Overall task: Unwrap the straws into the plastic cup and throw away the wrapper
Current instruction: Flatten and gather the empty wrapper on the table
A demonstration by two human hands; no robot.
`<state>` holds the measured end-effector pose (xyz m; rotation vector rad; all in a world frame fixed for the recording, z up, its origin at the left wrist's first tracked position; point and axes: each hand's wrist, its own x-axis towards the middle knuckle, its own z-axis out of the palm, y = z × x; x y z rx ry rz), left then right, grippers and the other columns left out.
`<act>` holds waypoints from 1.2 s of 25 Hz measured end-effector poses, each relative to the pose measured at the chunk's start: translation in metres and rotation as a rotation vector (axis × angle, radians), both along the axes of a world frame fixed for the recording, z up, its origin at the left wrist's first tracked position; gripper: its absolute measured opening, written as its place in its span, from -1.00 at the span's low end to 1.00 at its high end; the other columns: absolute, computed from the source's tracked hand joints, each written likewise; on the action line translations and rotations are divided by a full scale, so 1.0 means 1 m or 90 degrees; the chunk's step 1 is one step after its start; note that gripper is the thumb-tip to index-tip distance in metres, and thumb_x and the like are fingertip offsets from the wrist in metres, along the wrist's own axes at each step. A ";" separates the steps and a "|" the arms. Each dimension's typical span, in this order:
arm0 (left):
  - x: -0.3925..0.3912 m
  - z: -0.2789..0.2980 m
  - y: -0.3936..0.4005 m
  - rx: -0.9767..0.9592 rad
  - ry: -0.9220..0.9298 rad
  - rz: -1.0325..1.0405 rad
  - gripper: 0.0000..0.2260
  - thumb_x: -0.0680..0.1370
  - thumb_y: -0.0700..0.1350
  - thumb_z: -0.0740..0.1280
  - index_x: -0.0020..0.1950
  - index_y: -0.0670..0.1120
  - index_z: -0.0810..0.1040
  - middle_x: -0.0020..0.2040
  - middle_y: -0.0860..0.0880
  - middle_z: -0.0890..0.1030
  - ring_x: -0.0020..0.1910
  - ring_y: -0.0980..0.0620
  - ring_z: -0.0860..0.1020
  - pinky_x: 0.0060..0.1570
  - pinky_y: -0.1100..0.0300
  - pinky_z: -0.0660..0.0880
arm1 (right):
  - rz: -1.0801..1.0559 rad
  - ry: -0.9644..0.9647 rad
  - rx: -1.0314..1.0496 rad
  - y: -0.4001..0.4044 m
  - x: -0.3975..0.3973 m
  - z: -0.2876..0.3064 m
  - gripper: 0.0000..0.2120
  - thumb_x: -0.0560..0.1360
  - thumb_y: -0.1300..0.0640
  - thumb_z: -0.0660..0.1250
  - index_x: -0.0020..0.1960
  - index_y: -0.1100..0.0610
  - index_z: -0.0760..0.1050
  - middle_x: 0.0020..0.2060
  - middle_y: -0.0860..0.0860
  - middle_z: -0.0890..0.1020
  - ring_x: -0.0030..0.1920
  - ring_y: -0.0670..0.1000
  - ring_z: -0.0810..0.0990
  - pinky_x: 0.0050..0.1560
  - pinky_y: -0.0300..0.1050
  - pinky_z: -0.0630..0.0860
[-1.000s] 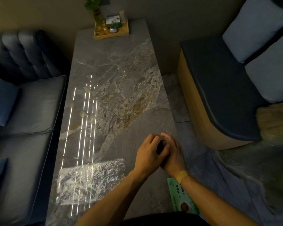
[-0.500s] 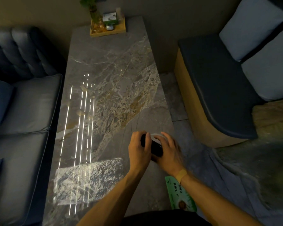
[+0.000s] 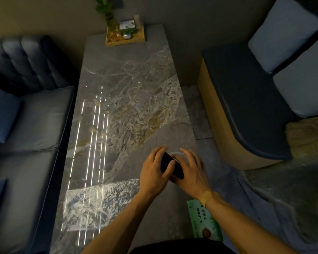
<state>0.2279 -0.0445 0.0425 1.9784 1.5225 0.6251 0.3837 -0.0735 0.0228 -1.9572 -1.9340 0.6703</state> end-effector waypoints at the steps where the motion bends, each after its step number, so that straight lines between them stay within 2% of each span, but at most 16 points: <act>1: -0.001 0.001 -0.001 -0.013 -0.013 -0.008 -0.51 0.54 0.29 0.16 0.43 0.17 0.24 0.39 0.13 0.35 0.27 0.13 0.43 0.15 0.19 0.49 | 0.004 -0.003 0.003 0.000 0.001 0.000 -0.31 0.33 -0.42 0.14 0.38 -0.14 0.29 0.50 0.00 0.21 0.49 0.13 0.15 0.36 0.16 0.36; 4: -0.003 0.002 -0.007 -0.044 -0.025 -0.002 -0.43 0.50 0.34 0.18 0.47 0.25 0.13 0.43 0.12 0.32 0.27 0.15 0.43 0.10 0.26 0.46 | 0.018 -0.022 0.004 0.000 0.002 -0.001 -0.35 0.38 -0.38 0.15 0.39 -0.13 0.29 0.51 0.00 0.21 0.49 0.13 0.14 0.35 0.19 0.37; 9: -0.009 0.005 -0.016 -0.094 -0.108 0.037 -0.29 0.40 0.42 0.25 0.45 0.44 -0.05 0.51 0.14 0.25 0.30 0.34 0.27 0.17 0.31 0.34 | 0.028 -0.050 -0.002 -0.004 0.002 0.003 -0.37 0.43 -0.35 0.17 0.43 -0.14 0.23 0.54 -0.03 0.15 0.52 0.13 0.08 0.36 0.22 0.34; 13: -0.021 0.001 -0.032 -0.111 -0.132 0.072 -0.24 0.35 0.44 0.32 0.41 0.49 -0.07 0.52 0.15 0.25 0.34 0.28 0.32 0.19 0.24 0.36 | 0.019 -0.028 0.029 -0.013 0.008 0.013 -0.32 0.43 -0.43 0.07 0.45 -0.12 0.24 0.53 -0.01 0.19 0.52 0.11 0.12 0.40 0.15 0.30; 16: -0.036 -0.011 -0.053 -0.128 -0.121 0.097 -0.21 0.33 0.45 0.32 0.47 0.39 0.02 0.50 0.15 0.27 0.33 0.23 0.33 0.24 0.19 0.36 | 0.009 0.023 0.047 -0.029 0.019 0.018 -0.33 0.45 -0.41 0.12 0.46 -0.12 0.26 0.51 -0.01 0.24 0.51 0.09 0.15 0.40 0.09 0.27; 19: -0.056 -0.028 -0.075 -0.157 -0.061 0.101 -0.26 0.36 0.45 0.27 0.47 0.27 0.15 0.45 0.13 0.34 0.31 0.23 0.32 0.27 0.18 0.34 | -0.036 0.021 0.082 -0.054 0.034 0.014 -0.47 0.51 -0.27 0.20 0.40 -0.06 0.36 0.43 -0.01 0.37 0.42 0.05 0.31 0.34 0.08 0.37; 21: -0.072 -0.038 -0.089 -0.180 -0.007 0.090 -0.34 0.40 0.45 0.20 0.43 0.19 0.28 0.42 0.09 0.40 0.26 0.23 0.35 0.24 0.20 0.34 | -0.085 0.013 0.072 -0.070 0.044 0.006 -0.61 0.55 -0.16 0.22 0.31 -0.01 0.44 0.32 -0.01 0.47 0.30 0.06 0.43 0.24 0.07 0.44; 23: -0.091 -0.046 -0.100 -0.190 0.059 0.064 -0.50 0.48 0.36 0.19 0.33 0.15 0.41 0.35 0.05 0.47 0.19 0.21 0.41 0.16 0.24 0.38 | -0.109 -0.009 0.025 -0.082 0.054 -0.004 -0.76 0.56 -0.04 0.24 0.13 0.05 0.54 0.14 0.02 0.57 0.14 0.08 0.51 0.09 0.00 0.47; 26: -0.123 -0.050 -0.112 -0.224 0.152 0.031 -0.64 0.54 0.25 0.23 0.25 0.12 0.51 0.26 0.06 0.53 0.10 0.16 0.50 0.06 0.24 0.45 | -0.013 -0.117 -0.109 -0.091 0.056 -0.015 -0.80 0.57 0.01 0.20 0.02 0.05 0.56 0.03 0.01 0.63 0.03 0.06 0.52 -0.07 -0.12 0.40; 30: -0.164 -0.047 -0.117 -0.239 0.275 -0.010 -0.64 0.52 0.24 0.24 0.21 0.08 0.55 0.21 0.03 0.57 0.14 0.05 0.55 0.10 0.16 0.47 | 0.129 -0.158 -0.206 -0.086 0.037 -0.015 -0.75 0.56 -0.03 0.17 0.15 0.01 0.52 0.13 0.01 0.60 0.13 0.06 0.54 0.07 -0.08 0.46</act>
